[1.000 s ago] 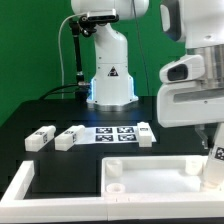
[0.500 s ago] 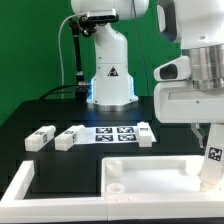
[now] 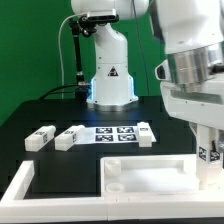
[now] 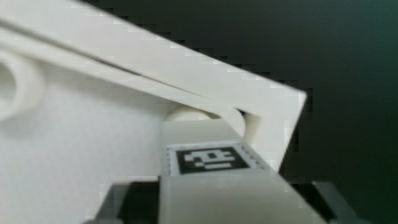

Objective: Assemble desk

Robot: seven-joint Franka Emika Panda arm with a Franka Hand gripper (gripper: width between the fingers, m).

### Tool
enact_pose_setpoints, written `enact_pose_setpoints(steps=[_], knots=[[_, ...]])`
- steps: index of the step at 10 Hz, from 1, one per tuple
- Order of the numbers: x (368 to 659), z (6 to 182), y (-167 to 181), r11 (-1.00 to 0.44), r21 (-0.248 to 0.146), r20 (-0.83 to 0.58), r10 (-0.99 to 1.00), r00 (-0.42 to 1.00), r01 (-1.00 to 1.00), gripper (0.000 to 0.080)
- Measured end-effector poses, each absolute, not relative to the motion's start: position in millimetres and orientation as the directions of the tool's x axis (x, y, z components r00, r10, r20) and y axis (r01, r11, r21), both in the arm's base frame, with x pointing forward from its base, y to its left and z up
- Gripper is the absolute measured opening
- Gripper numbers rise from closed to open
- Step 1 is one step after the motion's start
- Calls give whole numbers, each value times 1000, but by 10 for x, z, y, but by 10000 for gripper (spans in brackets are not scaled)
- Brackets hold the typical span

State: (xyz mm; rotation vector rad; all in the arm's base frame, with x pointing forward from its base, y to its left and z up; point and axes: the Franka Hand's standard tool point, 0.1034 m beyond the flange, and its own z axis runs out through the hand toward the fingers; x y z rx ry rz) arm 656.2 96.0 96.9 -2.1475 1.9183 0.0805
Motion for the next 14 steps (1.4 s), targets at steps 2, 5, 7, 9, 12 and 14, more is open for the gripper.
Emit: enact_pose_setpoints(steps=[2,5,7,9,12,14], knots=[[6579,969,962,86,-143,-245,-968,-49,-986,298],[6572,971,976,-15,-157,-227,-973,51,-988,298],[6608,1072,1027,-464,-206,-131,-859,494,-861,382],[6585,1068,1039,-566,-208,-97,-799,593,-798,631],[6580,1052,986,-794,-219,-22,-578,816,-568,649],[6601,1045,808,-952,-184,70,-260,963,-244,649]])
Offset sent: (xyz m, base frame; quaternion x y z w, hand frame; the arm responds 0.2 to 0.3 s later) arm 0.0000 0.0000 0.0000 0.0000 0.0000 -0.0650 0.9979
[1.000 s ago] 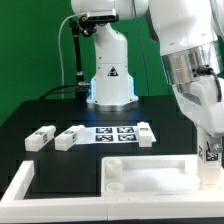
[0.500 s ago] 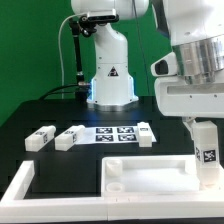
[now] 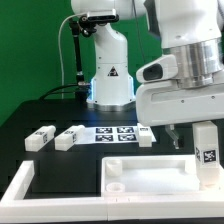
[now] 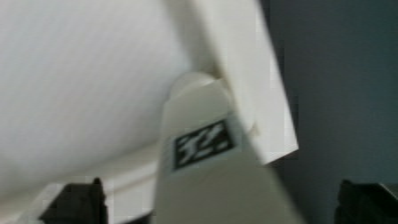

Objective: Assemble desk

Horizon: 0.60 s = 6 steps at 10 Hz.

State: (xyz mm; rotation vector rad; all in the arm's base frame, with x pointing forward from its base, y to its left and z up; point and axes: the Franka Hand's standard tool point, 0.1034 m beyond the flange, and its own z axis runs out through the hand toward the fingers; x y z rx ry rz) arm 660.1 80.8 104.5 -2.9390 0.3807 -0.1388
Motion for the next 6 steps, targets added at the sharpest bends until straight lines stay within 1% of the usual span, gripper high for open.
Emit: enact_pose_setpoints(steps=[1,2,3,4,5,6], knots=[[6638,1080,794,-981,-160,99,-125,987,-108,649],[6643,1082,825,-989,-147,110,-52,993,-35,649],[6640,1080,827,-988,-149,109,-59,992,-43,649],[6641,1080,822,-988,-148,109,-60,992,-44,544],[6640,1080,825,-987,-150,107,-73,992,-56,544],[6640,1080,832,-977,-161,93,-159,983,-143,361]])
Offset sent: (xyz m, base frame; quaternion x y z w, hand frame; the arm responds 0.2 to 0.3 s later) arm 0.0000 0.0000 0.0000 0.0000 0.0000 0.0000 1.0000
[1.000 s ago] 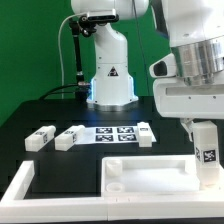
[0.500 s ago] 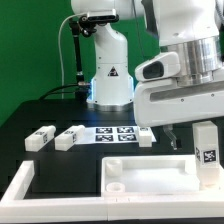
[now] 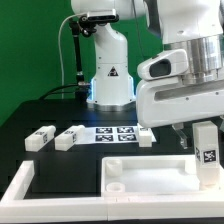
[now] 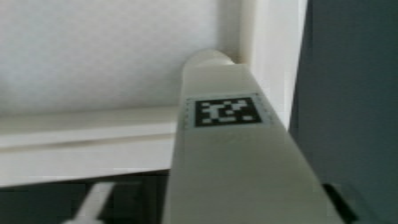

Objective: Assemble desk

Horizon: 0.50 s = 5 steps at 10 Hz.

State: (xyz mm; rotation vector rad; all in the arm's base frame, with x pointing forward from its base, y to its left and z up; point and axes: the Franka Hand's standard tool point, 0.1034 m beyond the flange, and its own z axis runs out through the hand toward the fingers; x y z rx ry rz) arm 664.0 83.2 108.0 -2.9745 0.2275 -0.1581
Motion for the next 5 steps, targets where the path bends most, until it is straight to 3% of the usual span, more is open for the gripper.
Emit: enact_pose_setpoints(steps=[1,3,5], knots=[[6639,1079,836,-954,-171,75,-261,962,-246,288],[6635,1077,850,-903,-179,48,-404,914,-390,288],[6625,1068,860,-725,-172,-5,-676,737,-666,288]])
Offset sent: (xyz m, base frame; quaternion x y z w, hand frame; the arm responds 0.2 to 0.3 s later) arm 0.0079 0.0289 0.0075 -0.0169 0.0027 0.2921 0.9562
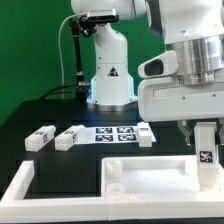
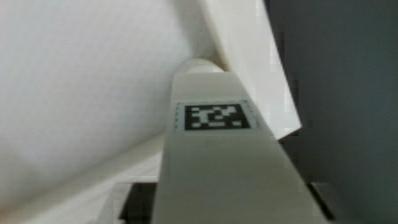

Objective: Assemble desk

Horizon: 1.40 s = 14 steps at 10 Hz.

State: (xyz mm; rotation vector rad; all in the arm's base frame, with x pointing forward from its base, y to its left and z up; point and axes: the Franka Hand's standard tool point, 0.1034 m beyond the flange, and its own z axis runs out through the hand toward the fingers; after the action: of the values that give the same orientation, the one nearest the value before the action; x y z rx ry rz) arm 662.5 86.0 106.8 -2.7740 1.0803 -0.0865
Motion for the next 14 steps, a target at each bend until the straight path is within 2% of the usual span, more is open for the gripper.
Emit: enact_pose_setpoints(steps=[2,5,7,8,9,10,11,12,14], knots=[[6604,1064,868,-471,-169,-59,-872,486,-866,288],[6588,1055,937,-139,-146,-159,-974,162,-979,290],[6589,1058,994,-13,-128,-189,-981,37,-992,291],[6590,1058,993,-19,-129,-189,-981,44,-991,291],[6583,1057,996,-91,-138,-177,-977,115,-986,373],[6546,1065,1006,-251,-128,-149,-952,268,-960,513],[6546,1080,1014,-437,-127,-118,-885,451,-890,606],[6551,1093,1040,-547,-129,-107,-822,560,-827,606],[6557,1085,1018,-643,-144,-84,-749,657,-752,647]])
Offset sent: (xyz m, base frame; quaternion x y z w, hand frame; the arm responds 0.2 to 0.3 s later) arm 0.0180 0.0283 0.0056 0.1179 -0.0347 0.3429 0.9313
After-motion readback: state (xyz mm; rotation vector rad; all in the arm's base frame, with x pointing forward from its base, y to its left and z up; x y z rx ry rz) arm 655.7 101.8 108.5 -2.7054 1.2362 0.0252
